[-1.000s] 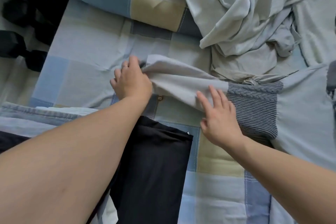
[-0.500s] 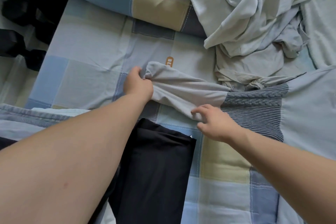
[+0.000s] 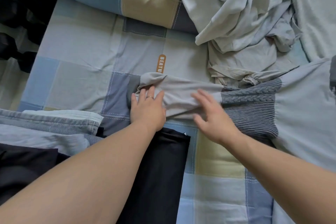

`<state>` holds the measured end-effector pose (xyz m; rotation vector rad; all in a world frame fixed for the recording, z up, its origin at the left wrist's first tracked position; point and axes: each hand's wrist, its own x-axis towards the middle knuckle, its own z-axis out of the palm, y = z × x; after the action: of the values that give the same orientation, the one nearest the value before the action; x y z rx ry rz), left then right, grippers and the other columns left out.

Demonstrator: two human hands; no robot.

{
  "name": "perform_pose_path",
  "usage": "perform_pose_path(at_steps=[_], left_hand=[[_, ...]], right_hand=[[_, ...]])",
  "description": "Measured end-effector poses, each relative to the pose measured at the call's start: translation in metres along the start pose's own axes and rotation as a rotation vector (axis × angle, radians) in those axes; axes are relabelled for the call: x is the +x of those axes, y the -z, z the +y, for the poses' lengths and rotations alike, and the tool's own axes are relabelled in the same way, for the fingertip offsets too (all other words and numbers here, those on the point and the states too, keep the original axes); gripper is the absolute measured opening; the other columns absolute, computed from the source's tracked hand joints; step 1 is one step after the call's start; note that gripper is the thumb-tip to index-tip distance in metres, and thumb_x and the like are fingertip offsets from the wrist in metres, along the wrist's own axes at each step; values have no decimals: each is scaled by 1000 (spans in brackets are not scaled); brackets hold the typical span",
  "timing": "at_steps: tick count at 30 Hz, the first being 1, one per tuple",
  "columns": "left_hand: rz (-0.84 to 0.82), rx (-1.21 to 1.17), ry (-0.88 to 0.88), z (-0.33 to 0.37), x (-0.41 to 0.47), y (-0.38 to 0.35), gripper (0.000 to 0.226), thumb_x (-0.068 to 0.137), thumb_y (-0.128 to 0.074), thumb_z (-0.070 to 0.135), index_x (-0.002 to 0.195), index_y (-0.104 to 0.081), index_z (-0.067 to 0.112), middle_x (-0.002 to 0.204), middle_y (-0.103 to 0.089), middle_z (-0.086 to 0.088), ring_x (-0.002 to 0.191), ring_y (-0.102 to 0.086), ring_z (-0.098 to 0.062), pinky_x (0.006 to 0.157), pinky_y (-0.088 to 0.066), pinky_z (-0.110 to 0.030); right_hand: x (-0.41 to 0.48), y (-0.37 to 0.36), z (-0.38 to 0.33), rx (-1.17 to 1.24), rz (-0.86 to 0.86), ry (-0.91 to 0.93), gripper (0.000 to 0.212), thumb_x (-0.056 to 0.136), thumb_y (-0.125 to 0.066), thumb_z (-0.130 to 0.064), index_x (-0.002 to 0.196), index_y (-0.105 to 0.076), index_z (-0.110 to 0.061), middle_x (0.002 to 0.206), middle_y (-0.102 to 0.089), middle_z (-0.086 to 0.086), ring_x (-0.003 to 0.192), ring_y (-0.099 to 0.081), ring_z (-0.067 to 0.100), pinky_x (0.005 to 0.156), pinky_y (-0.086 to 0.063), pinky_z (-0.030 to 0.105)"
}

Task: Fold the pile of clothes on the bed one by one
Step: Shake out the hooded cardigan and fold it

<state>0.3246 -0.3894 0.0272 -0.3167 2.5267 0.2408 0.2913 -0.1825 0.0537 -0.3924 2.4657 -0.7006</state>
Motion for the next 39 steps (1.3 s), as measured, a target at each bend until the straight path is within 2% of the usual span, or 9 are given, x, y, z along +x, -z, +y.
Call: perform_pose_path(at_steps=[2,5,8,11,15,23,32,36,39], left_hand=[[57,26,2,4,-11,-3,58,104,-36,41,158,-16,33,170,0,-1,155,3,-28,123,0,-53],[131,56,-62,19,-29,-5,58,104,-36,39,157,-15,31,170,0,-3,155,5,-29,124,-1,-52],[140,36,-136,45,-50,-14,56,101,-43,37,153,-23,30,168,-8,-5,155,-2,-30,123,-8,-50],[198,-26,-243,85,-81,-31,55,93,-53,29,146,-43,25,162,-30,-7,150,-21,-31,120,-21,-46],[29,-115,-354,156,-134,-67,49,95,-51,26,144,-46,22,160,-32,-5,144,-31,-28,111,-31,-39],[-381,-589,-99,318,-220,-159,68,94,-65,38,149,-32,16,142,-53,-9,128,-52,-29,97,-44,-35],[-83,-831,401,402,-269,-242,31,105,-46,39,102,-48,9,118,-63,-18,111,-57,-37,77,-33,-33],[-103,-671,447,380,-275,-250,41,108,-36,41,113,-55,5,123,-62,-17,114,-56,-37,82,-36,-37],[-213,-540,465,369,-280,-250,36,108,-36,35,123,-53,6,129,-60,-18,119,-54,-37,91,-39,-40]], right_hand=[[-7,2,9,-134,203,-269,75,93,-58,-27,159,-20,-27,168,-6,5,154,-9,24,122,-14,44],[-17,6,19,64,-94,-626,76,97,-56,-33,160,-16,-24,168,1,11,155,0,30,124,-9,46],[-45,23,23,554,-340,-443,36,99,-57,-17,134,-63,-21,152,-50,3,143,-41,20,116,-32,38],[-87,41,47,881,-85,-517,21,101,-52,-9,108,-71,-13,109,-76,10,94,-72,20,83,-54,34],[-161,48,130,553,284,-637,23,93,-59,-8,114,-66,-16,114,-70,8,103,-65,21,84,-50,30],[-321,57,298,-77,-30,-704,69,88,-66,-40,149,-36,-29,164,-17,2,148,-20,31,116,-27,50],[-400,16,368,-502,-349,-318,120,72,-76,-58,156,5,-33,165,19,2,153,7,33,119,-20,52],[-412,7,380,-570,-95,-148,57,75,-78,-27,125,-53,-19,131,-50,10,114,-51,38,82,-46,44],[-418,15,381,-439,-90,-77,21,80,-72,-19,97,-59,-15,96,-57,6,86,-57,34,66,-38,37]])
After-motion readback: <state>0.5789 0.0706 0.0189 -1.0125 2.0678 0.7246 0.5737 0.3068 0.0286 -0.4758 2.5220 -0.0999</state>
